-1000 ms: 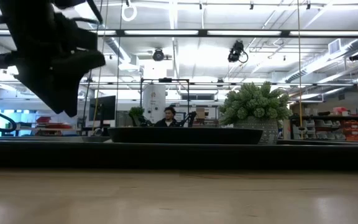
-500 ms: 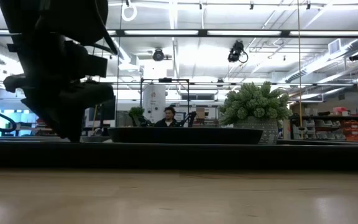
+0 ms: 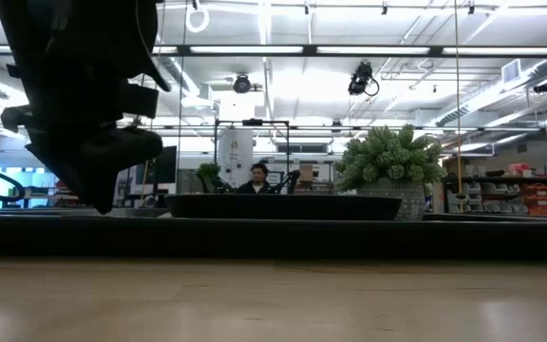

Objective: Pick and place plate/cup/fork/spoon on tray
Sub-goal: Put the orange spoon on the black tray to the left of the black plate

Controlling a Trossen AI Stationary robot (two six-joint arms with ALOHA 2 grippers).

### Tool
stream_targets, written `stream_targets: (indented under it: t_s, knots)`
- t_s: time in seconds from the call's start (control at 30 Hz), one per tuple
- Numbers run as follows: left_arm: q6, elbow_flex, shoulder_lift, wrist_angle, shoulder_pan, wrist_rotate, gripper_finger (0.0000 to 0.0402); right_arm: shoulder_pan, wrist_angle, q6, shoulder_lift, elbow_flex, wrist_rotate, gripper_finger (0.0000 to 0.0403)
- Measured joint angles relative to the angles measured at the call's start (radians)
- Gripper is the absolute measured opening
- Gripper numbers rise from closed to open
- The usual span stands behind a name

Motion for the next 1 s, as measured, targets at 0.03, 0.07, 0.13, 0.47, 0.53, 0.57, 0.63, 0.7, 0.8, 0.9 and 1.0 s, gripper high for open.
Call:
stream_targets:
  t_s: [0.03, 0.07, 0.13, 0.47, 0.53, 0.57, 0.63, 0.7, 0.8, 0.9, 1.0]
  knots:
    - [-0.011, 0.000, 0.000, 0.007, 0.000, 0.000, 0.0142, 0.000, 0.000, 0.000, 0.000, 0.000, 0.000, 0.0210]
    - [-0.024, 0.000, 0.000, 0.018, 0.000, 0.000, 0.0142, 0.000, 0.000, -0.001, 0.000, 0.000, 0.000, 0.0210]
    - [-0.029, 0.000, 0.000, 0.054, 0.000, 0.000, 0.0141, 0.000, 0.000, -0.001, 0.000, 0.000, 0.000, 0.0210]
    - [-0.028, 0.000, 0.000, 0.020, 0.000, 0.030, 0.0141, 0.000, 0.000, -0.020, 0.000, 0.000, 0.008, 0.0204]
    - [-0.029, 0.000, 0.000, -0.015, 0.000, 0.028, 0.0141, 0.000, 0.000, -0.020, 0.000, 0.000, 0.009, 0.0204]
    - [-0.029, 0.000, 0.000, -0.021, 0.000, 0.022, 0.0141, 0.000, 0.000, -0.020, 0.000, 0.000, 0.009, 0.0204]
    - [-0.029, 0.000, 0.000, -0.013, 0.000, 0.007, 0.0141, 0.000, 0.000, -0.021, 0.000, 0.000, 0.009, 0.0204]
    - [-0.029, 0.000, 0.000, -0.012, 0.000, -0.004, 0.0141, 0.000, 0.000, -0.023, 0.000, 0.000, 0.009, 0.0204]
    - [-0.029, 0.000, 0.000, -0.013, 0.000, -0.010, 0.0141, -0.005, 0.000, -0.031, 0.000, 0.000, 0.009, 0.0204]
    - [-0.048, 0.000, 0.000, 0.000, 0.000, -0.011, 0.0141, -0.011, 0.000, -0.031, 0.000, 0.000, 0.013, 0.0204]
    - [-0.055, 0.000, 0.018, 0.043, 0.000, -0.011, 0.0141, -0.013, 0.000, -0.033, 0.000, 0.000, 0.046, 0.0203]
